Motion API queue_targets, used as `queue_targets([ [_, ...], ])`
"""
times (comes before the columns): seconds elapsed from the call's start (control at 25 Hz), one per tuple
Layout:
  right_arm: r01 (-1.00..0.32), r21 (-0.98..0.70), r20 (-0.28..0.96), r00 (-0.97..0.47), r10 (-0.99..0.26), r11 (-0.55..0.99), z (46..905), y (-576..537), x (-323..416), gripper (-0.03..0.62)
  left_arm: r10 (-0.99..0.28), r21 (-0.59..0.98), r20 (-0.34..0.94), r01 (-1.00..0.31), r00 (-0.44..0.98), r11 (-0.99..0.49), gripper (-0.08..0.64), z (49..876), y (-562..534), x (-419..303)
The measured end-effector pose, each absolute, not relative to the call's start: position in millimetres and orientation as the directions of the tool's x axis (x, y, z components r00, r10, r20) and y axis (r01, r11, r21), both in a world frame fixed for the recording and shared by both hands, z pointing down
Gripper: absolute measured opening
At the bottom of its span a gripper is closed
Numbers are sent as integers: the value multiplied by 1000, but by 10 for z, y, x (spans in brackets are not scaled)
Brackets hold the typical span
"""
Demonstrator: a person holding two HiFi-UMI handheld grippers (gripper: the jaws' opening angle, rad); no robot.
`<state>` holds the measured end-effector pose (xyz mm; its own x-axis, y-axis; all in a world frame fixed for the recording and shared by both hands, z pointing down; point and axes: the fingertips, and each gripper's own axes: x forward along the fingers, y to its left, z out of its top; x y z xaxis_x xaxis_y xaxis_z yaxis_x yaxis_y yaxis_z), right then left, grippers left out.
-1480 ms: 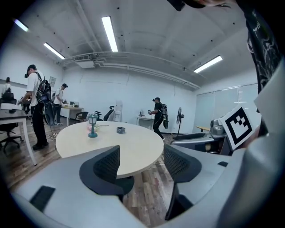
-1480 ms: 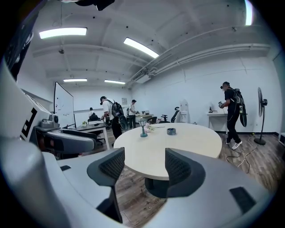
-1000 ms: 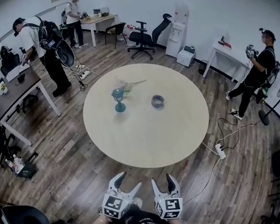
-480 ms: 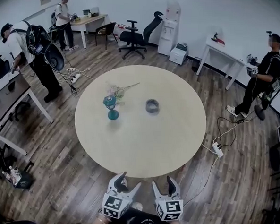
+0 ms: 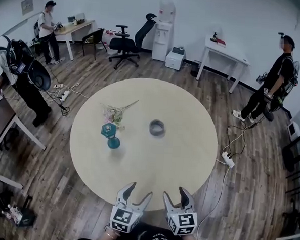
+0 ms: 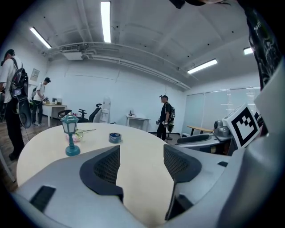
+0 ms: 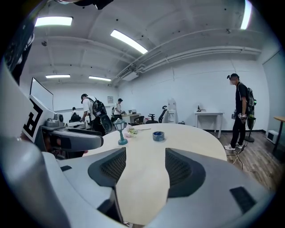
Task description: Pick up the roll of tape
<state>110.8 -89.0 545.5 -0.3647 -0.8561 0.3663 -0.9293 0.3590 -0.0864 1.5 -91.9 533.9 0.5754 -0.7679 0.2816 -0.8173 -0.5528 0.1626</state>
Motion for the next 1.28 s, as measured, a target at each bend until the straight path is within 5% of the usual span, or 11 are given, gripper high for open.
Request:
queue_targets([
  [0.28, -916, 81, 418, -326, -848, 392, 5475, -1249, 626, 268, -724, 194, 273, -773, 633, -603, 311, 5278, -1412, -263],
  [1.28, -941, -53, 398, -327, -857, 335, 5100, -3096, 1038, 267, -772, 178, 317, -834, 552, -523, 310, 5326, -2343, -425],
])
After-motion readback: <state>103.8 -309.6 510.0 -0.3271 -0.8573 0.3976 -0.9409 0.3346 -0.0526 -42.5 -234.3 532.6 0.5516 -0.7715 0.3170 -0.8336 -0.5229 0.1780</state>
